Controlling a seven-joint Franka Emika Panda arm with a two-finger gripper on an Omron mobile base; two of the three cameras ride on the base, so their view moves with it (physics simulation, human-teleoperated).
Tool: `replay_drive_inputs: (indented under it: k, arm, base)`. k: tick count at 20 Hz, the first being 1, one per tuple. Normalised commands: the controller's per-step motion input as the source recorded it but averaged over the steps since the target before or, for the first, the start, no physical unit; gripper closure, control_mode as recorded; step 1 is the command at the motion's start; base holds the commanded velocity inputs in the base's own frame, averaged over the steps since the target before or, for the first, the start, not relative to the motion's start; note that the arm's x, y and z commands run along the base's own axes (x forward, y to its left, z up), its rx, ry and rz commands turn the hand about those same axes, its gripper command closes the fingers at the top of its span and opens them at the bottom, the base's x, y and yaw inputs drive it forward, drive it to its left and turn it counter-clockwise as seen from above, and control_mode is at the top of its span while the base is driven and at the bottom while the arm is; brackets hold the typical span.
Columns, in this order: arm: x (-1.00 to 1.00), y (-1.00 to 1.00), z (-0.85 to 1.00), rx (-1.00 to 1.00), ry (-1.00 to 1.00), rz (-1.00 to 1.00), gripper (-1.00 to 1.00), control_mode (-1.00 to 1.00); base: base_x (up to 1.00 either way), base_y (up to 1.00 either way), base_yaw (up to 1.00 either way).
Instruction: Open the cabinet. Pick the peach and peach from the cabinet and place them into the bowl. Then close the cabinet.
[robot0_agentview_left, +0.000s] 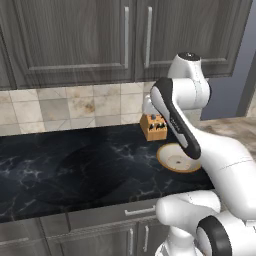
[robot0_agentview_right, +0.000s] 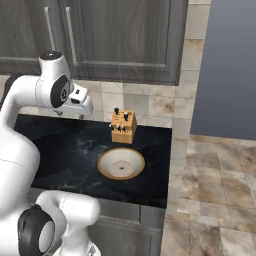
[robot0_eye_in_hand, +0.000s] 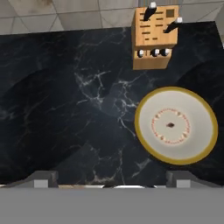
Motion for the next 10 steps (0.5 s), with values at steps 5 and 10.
replay_drive_inputs:
  k: [5, 10]
  arm:
    - [-0.5, 0.01, 0.03, -0.01, -0.14, 0.0, -1.0, -1.0]
    - [-0.39, 0.0, 0.2, 0.0, -0.19, 0.0, -1.0, -1.0]
  base:
    - [0.0, 0.0, 0.0]
    - [0.0, 0.0, 0.0]
